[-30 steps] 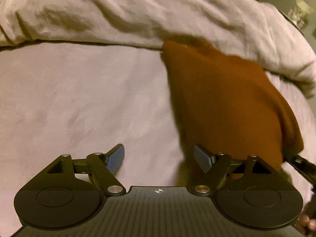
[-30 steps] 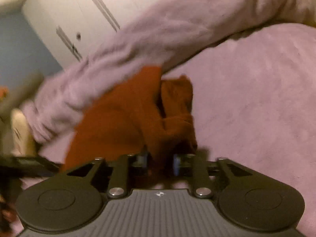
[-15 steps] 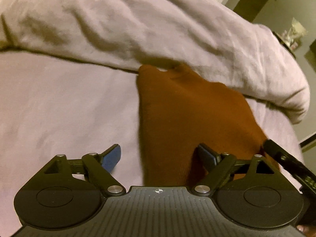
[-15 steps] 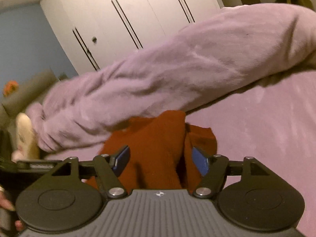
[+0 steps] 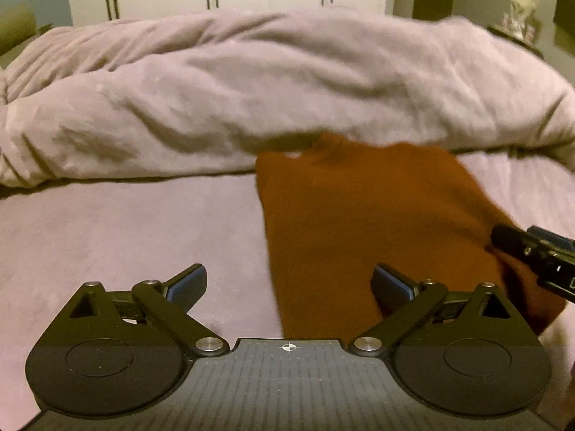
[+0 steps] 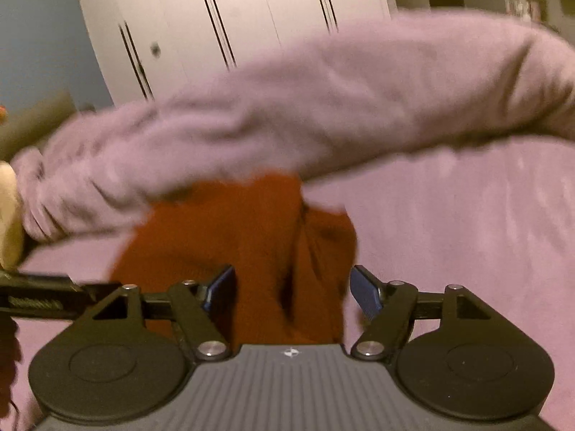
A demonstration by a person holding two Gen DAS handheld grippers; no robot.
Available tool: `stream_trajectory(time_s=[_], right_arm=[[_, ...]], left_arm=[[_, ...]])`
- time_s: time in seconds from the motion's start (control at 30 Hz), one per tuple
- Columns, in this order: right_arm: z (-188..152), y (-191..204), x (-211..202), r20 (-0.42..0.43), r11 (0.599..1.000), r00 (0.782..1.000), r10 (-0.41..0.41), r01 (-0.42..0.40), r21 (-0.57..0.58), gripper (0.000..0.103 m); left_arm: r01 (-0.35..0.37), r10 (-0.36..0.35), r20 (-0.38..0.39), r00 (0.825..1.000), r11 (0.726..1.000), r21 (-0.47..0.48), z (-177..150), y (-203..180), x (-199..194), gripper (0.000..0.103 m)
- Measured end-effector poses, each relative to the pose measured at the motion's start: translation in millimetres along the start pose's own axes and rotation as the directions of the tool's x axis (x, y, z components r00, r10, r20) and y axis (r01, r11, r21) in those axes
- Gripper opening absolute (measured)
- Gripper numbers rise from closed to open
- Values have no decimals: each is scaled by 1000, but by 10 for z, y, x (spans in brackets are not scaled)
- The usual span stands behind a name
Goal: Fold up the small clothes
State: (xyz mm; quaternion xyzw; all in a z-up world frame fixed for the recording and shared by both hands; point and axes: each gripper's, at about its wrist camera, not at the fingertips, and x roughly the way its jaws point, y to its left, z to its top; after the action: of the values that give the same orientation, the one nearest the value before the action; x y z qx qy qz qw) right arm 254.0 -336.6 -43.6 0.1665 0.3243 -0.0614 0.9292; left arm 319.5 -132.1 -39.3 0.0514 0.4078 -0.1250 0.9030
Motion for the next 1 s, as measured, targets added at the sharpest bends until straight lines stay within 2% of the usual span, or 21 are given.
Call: stream_trajectory(time_s=[0.07, 0.13, 0.2, 0.3, 0.37, 0.63, 0.77, 0.87, 1.0], right_arm=[[57, 122, -147, 78, 1000, 997, 21, -19, -25, 70], [65, 224, -215, 110, 998, 993, 41, -34, -62, 58], [13, 320, -229, 104, 991, 993, 60, -47, -126, 40], [-104, 386, -192, 55, 979, 997, 52, -40, -201, 27], [-172, 399, -174, 34, 970, 999, 29, -20, -243, 24], [-382, 364, 102, -20, 938, 998, -67, 56, -343, 23], [-382, 417, 114, -6, 921, 996, -84, 75, -383, 23], [-253, 379, -38, 0, 945, 999, -50, 48, -324, 24], [-47, 183, -201, 25, 989, 999, -21, 25, -148, 46]], left_arm=[[19, -19, 7, 1000, 1000, -16, -6, -6, -68, 101], [32, -32, -24, 999, 999, -6, -71, -45, -69, 102], [15, -15, -20, 1000, 1000, 24, -153, -106, -51, 102], [8, -7, -20, 1000, 999, 33, -212, -127, -32, 102], [18, -17, -32, 999, 1000, 18, -210, -113, -10, 102], [59, -59, -66, 996, 998, 1, -252, -107, 120, 103], [141, -153, -102, 983, 983, -119, -207, 133, 157, 103], [159, -174, -80, 981, 973, -168, -153, 365, 70, 102], [170, -188, -59, 980, 957, -235, -75, 667, 59, 102]])
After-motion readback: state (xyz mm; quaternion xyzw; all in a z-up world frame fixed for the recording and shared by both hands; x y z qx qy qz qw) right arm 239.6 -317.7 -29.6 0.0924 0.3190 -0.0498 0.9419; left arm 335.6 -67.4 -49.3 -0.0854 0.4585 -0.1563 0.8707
